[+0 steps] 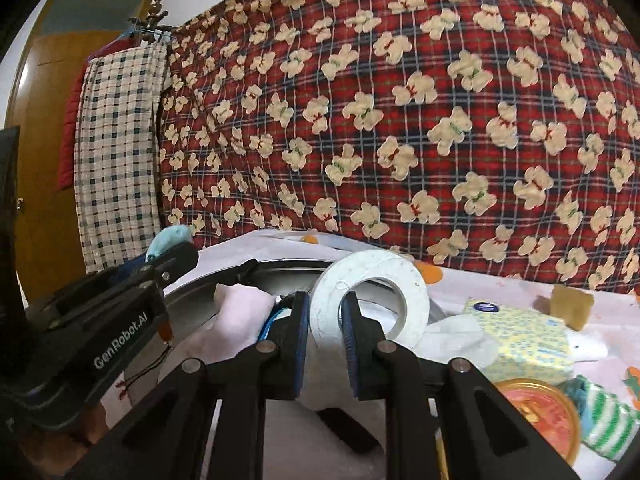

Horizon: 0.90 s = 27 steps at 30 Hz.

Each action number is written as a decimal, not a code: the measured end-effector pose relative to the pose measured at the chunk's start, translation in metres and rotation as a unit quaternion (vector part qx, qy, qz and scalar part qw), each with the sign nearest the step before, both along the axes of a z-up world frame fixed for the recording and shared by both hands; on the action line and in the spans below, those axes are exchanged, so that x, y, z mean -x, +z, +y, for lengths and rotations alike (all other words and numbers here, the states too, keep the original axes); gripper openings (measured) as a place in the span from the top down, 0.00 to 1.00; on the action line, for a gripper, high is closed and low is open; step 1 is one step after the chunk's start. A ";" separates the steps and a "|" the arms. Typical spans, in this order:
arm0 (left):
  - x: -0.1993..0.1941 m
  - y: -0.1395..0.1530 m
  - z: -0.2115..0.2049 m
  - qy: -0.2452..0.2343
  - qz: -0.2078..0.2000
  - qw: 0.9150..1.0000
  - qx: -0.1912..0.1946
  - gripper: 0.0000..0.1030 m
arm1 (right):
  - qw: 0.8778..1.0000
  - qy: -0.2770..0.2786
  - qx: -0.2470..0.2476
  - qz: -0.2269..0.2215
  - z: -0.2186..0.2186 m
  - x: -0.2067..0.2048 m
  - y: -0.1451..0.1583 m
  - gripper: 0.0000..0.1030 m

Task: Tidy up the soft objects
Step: 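Carry the tape roll and plush keychain over the metal tin with both grippers, then open both grippers to drop the tape roll and keychain into the tin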

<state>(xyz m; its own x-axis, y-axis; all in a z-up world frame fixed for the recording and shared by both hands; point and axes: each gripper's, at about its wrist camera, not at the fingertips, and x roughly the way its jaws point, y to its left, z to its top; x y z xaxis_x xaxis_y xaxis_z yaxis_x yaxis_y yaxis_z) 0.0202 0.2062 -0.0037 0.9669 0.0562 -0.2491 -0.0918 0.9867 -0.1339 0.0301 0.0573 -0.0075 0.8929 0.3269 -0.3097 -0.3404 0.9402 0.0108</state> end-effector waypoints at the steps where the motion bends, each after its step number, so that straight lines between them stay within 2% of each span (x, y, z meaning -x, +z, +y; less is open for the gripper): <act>1: -0.004 -0.001 0.000 0.002 0.010 1.000 -0.001 0.84 | 1.000 0.002 -0.001 0.006 0.002 -0.004 -0.001 0.82; 8: -0.016 -0.005 -0.009 0.019 0.042 0.999 -0.028 0.84 | 0.999 0.030 -0.002 0.037 0.010 -0.017 -0.006 0.82; 15: -0.021 -0.007 -0.007 0.029 0.054 0.998 -0.027 0.83 | 0.997 0.054 -0.007 0.058 0.011 -0.024 -0.009 0.81; 16: -0.021 -0.007 -0.007 0.031 0.056 0.998 -0.027 0.76 | 0.997 0.054 -0.007 0.060 0.011 -0.025 -0.009 0.80; 18: -0.020 -0.007 -0.006 0.044 0.054 0.997 -0.028 0.70 | 0.997 0.050 -0.009 0.061 0.010 -0.025 -0.009 0.71; 19: -0.019 -0.006 -0.006 0.053 0.052 0.997 -0.029 0.59 | 0.997 0.039 -0.012 0.060 0.008 -0.025 -0.009 0.63; 20: -0.016 -0.005 -0.006 0.076 0.045 0.996 -0.032 0.42 | 0.998 0.029 -0.018 0.060 0.005 -0.026 -0.009 0.57; 21: -0.012 -0.004 -0.005 0.096 0.038 0.994 -0.036 0.33 | 0.998 0.024 -0.025 0.059 0.001 -0.026 -0.009 0.54; 22: -0.009 -0.004 -0.006 0.116 0.032 0.992 -0.040 0.19 | 0.997 0.019 -0.036 0.060 -0.004 -0.026 -0.008 0.51; 23: -0.007 -0.003 -0.005 0.127 0.029 0.991 -0.043 0.12 | 0.997 0.016 -0.049 0.061 -0.009 -0.027 -0.008 0.47; 24: -0.005 -0.003 -0.005 0.140 0.025 0.989 -0.044 0.10 | 0.996 0.012 -0.059 0.062 -0.013 -0.028 -0.008 0.44; 26: -0.005 -0.003 0.000 0.148 0.026 0.988 -0.039 0.00 | 0.995 0.000 -0.071 0.063 -0.019 -0.028 -0.008 0.31; 27: -0.005 -0.004 0.002 0.152 0.027 0.987 -0.037 0.00 | 0.995 -0.004 -0.078 0.063 -0.022 -0.028 -0.008 0.29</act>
<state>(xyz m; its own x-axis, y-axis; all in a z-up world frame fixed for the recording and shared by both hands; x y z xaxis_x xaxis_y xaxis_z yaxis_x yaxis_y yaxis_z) 0.0250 0.2082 -0.0078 0.8879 0.3612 -0.2851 -0.3898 0.9196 -0.0490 0.0580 0.0357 -0.0155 0.8527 0.3730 -0.3658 -0.3201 0.9264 0.1983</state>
